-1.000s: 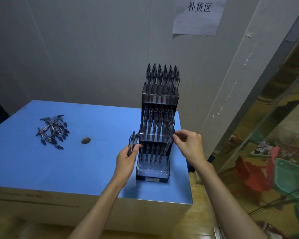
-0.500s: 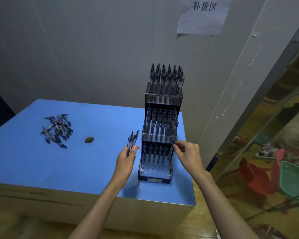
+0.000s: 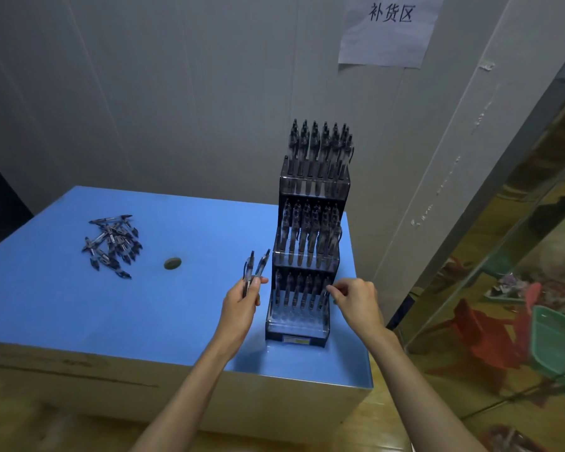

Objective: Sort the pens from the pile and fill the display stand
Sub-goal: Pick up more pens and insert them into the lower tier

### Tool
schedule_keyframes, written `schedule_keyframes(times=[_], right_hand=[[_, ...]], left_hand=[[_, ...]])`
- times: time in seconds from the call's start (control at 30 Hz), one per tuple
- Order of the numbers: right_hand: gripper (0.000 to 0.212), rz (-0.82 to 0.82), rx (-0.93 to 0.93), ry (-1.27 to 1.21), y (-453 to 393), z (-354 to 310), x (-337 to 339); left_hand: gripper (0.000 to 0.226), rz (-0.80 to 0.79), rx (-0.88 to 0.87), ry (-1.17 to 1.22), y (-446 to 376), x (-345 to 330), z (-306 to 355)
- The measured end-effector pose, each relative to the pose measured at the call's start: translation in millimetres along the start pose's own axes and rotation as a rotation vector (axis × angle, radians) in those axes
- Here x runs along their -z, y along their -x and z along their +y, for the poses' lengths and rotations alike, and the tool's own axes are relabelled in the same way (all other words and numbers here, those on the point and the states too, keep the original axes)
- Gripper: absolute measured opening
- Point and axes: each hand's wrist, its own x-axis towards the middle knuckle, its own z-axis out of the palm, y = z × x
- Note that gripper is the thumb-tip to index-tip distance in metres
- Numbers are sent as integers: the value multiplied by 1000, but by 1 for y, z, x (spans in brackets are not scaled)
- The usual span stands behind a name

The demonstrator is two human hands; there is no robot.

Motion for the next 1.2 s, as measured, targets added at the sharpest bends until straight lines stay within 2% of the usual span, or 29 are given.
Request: schedule_keyframes(times=[0.17,0.3,0.47,0.57,0.77,0.9,1.07,1.2], right_hand=[[16,25,46,-139,4,-19,5],[15,-53,61,-344,7,-50,4],[16,-169,0,-624,10,-89,-1],[13,-148,-29,-697,11,-99,-6],[13,-184,-211,-930,11,-107,-12],[15,-127,-253,-1028,11,-109,-8],[7,24,-254,-985,10,-104,-2],[5,147,-72,-546,8,-91,-9]], left_hand=[[21,-52,20,87,2,2,4],[14,-81,-16,81,5,-1,9],[9,-82,-79,59,11,-1,14],[12,-84,-91,66,13,2,16],[12,-100,-98,32,13,12,13],[12,-59,-79,-35,8,22,4],[19,59,-69,-96,4,35,-4],[22,39,-79,-85,3,44,-6]])
